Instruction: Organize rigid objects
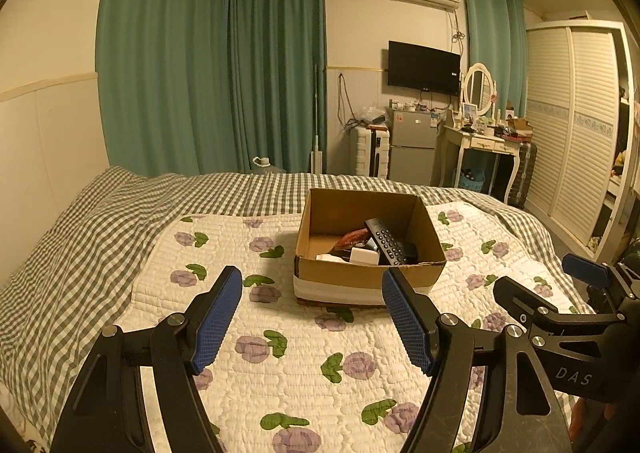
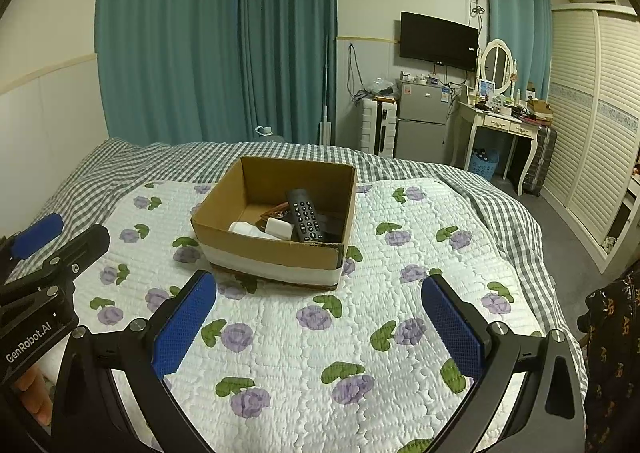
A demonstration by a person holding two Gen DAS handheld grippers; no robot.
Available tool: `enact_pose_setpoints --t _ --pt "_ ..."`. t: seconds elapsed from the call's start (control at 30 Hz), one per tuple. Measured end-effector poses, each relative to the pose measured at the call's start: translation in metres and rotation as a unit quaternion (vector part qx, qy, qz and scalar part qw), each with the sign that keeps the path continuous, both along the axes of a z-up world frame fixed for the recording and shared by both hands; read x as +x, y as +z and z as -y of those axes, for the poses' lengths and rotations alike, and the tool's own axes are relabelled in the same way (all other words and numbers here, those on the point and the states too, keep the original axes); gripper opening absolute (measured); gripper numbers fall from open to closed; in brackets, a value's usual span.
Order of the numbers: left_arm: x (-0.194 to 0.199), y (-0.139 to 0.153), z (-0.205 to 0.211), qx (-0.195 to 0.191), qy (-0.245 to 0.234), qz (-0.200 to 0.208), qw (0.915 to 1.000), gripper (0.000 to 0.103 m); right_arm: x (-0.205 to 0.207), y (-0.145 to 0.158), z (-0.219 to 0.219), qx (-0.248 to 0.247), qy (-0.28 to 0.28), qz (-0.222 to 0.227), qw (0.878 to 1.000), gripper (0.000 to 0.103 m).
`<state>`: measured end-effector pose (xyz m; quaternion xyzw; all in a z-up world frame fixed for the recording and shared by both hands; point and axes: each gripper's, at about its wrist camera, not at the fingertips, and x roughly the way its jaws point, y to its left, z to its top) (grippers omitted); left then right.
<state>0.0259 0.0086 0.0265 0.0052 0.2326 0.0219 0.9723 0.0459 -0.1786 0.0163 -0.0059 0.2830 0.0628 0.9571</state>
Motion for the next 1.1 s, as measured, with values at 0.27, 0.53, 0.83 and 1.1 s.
enact_pose_setpoints --t 0.27,0.53,0.83,1.1 --pt "-0.0009 -0.0025 0.0002 0.000 -0.002 -0.002 1.0000 0.075 -0.0002 -0.0011 0.0006 0.001 -0.001 -0.004 1.000 0.103" --pt "-0.0007 -0.0041 0.0007 0.001 -0.005 -0.004 1.0000 0.075 0.0022 -0.0017 -0.0008 0.001 -0.004 -0.007 1.000 0.103" --pt "0.0003 -0.0059 0.0007 0.004 -0.008 -0.008 0.9999 0.075 0.0031 -0.0013 -0.0020 -0.001 -0.003 -0.007 1.000 0.103" --pt "-0.0004 -0.0068 -0.0020 0.004 -0.005 -0.007 1.0000 0.075 0.0040 0.0001 -0.0016 -0.002 -0.003 -0.007 1.000 0.103"
